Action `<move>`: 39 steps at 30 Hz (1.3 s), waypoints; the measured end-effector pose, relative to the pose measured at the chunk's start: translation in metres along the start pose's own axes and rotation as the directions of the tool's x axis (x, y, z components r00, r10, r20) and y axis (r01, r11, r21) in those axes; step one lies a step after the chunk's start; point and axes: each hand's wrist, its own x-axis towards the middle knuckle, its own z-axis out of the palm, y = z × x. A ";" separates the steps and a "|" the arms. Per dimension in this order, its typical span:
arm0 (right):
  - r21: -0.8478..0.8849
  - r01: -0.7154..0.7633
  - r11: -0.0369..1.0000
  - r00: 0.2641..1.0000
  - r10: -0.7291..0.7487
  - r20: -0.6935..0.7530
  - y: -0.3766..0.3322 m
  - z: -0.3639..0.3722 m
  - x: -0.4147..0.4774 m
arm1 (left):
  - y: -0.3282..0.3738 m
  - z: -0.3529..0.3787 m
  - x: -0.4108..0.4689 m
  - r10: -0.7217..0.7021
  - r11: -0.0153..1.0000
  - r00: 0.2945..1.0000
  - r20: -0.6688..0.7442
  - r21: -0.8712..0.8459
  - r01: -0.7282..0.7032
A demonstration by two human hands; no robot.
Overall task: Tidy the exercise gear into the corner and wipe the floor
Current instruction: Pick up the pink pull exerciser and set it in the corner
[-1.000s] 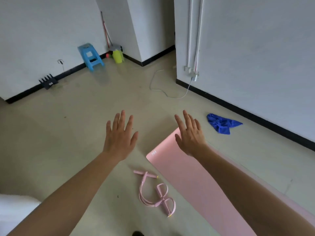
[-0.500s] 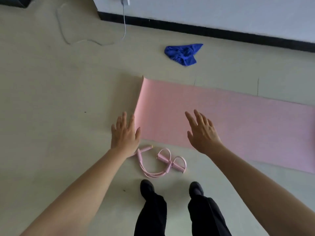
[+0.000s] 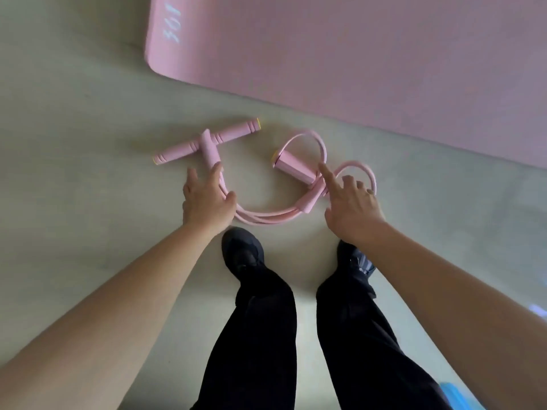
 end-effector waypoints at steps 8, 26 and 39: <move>-0.099 -0.104 0.990 0.994 0.106 0.014 0.004 0.089 0.072 | -0.031 0.086 0.088 -0.137 0.984 0.990 -0.044 -0.120 0.131; 0.451 -0.221 0.865 0.942 0.310 -0.132 0.042 -0.213 -0.141 | 0.106 -0.171 -0.147 -0.046 0.877 0.979 -0.201 -0.478 -0.057; 0.798 -0.107 0.593 0.721 0.598 -0.349 0.031 -0.465 -0.411 | 0.245 -0.461 -0.409 0.023 0.624 0.923 -0.384 -0.716 -0.313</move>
